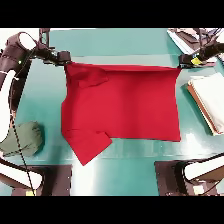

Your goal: Fold the shirts.

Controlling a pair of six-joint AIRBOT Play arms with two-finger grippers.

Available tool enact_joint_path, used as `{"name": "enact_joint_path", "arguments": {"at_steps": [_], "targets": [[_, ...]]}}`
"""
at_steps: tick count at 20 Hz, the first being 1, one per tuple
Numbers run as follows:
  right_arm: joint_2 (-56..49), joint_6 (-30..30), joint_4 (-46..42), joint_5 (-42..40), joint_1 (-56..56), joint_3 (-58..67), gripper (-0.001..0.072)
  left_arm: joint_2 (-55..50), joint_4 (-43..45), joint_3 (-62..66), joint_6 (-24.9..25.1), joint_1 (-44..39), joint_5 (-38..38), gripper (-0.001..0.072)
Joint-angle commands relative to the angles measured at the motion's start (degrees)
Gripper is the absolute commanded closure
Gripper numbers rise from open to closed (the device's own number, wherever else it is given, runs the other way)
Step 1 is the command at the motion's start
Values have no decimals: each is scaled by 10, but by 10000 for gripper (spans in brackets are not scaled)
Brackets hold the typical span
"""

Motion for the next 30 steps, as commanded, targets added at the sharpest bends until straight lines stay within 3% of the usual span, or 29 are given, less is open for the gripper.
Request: {"name": "enact_joint_path", "arguments": {"at_steps": [1, 4, 11, 12, 13, 14, 18, 22, 26, 30], "targets": [[-30, 0, 12, 28, -2, 32, 699, -8, -2, -2, 40, 18, -71, 670], [7, -1, 11, 37, -3, -47, 699, -8, -3, -33, 56, 18, -150, 670], [127, -1, 14, -85, -3, -300, 697, -8, -49, -176, 55, 18, -133, 667], [133, -1, 15, -94, -2, -312, 649, -8, -43, -178, 55, 18, -139, 469], [136, 2, 19, -95, -3, -314, 408, -6, -38, -178, 55, 18, -141, 158], [140, 7, 18, -93, -2, -312, 297, 3, -30, -177, 55, 18, -145, 170], [200, 5, 17, -37, -3, -311, 297, 106, -10, -220, 46, 18, -163, 171], [305, 5, 18, -83, -3, -384, 301, 289, 54, -434, -36, 18, -168, 170], [347, 5, 18, -113, -3, -414, 301, 436, 12, -646, -71, 18, -167, 170], [348, 5, 19, -113, -2, -414, 301, 476, -66, -764, -84, 18, -102, 170]]}}
